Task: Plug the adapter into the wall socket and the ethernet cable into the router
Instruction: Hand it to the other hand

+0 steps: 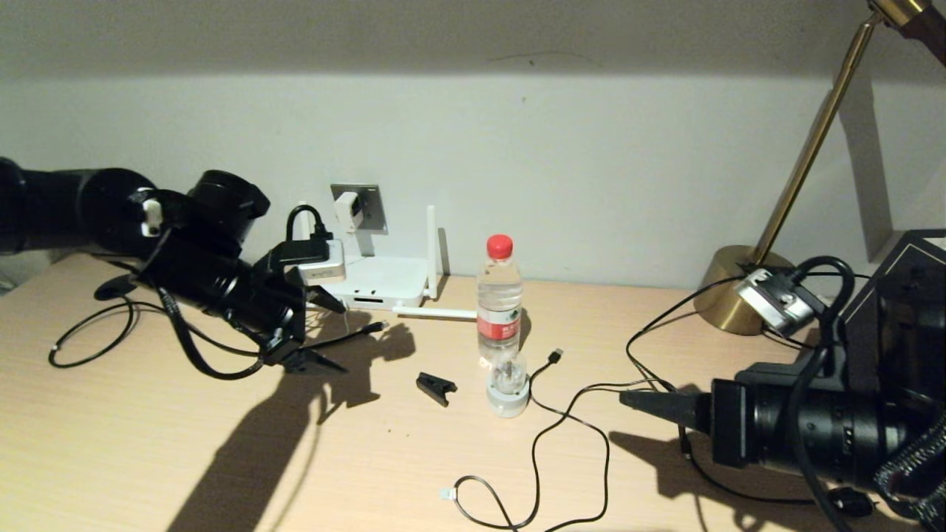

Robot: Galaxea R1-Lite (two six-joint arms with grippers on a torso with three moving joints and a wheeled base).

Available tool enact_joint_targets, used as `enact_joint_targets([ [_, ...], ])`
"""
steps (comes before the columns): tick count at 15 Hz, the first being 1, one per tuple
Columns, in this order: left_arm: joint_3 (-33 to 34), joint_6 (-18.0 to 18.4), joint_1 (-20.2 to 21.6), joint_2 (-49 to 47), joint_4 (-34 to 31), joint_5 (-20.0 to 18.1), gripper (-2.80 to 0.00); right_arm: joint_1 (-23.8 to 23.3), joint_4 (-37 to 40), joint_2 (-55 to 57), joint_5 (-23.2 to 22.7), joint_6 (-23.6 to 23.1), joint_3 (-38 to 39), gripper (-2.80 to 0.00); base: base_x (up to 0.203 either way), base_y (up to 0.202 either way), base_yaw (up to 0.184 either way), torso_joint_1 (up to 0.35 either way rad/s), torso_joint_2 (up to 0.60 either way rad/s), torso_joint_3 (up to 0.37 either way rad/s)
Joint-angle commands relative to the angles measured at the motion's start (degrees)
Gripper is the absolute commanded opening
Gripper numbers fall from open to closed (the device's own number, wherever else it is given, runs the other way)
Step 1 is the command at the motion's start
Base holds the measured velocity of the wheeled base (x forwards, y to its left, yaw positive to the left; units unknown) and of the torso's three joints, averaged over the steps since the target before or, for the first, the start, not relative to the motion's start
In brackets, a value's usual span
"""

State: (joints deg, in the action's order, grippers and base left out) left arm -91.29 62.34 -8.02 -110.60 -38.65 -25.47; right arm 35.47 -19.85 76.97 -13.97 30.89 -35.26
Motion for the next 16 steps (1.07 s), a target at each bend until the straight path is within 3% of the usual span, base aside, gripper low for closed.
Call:
enact_joint_targets([
  [1, -6.67, 0.38, 0.18, -11.51, -2.13, -1.29, 0.0, 0.03, -1.37, -7.92, -0.12, -4.33, 5.93, -2.8, 0.0, 0.0, 0.0, 0.0, 0.0, 0.0],
  [2, -8.93, 0.36, 0.19, -14.15, -2.5, -1.73, 0.0, 0.03, -3.32, -9.71, -0.08, -7.04, 8.23, -2.8, 0.0, 0.0, 0.0, 0.0, 0.0, 0.0],
  [6, -18.77, 0.13, 0.18, -21.58, -3.21, -2.03, 0.0, 0.03, -4.76, -13.59, -0.12, -7.78, 12.83, -2.8, 0.0, 0.0, 0.0, 0.0, 0.0, 0.0],
  [16, -18.75, -0.12, 0.11, -22.02, -2.92, -0.7, 0.0, 0.3, -4.32, -23.63, -0.44, -7.52, 18.29, -2.8, 0.0, 0.0, 0.0, 0.0, 0.0, 0.0],
])
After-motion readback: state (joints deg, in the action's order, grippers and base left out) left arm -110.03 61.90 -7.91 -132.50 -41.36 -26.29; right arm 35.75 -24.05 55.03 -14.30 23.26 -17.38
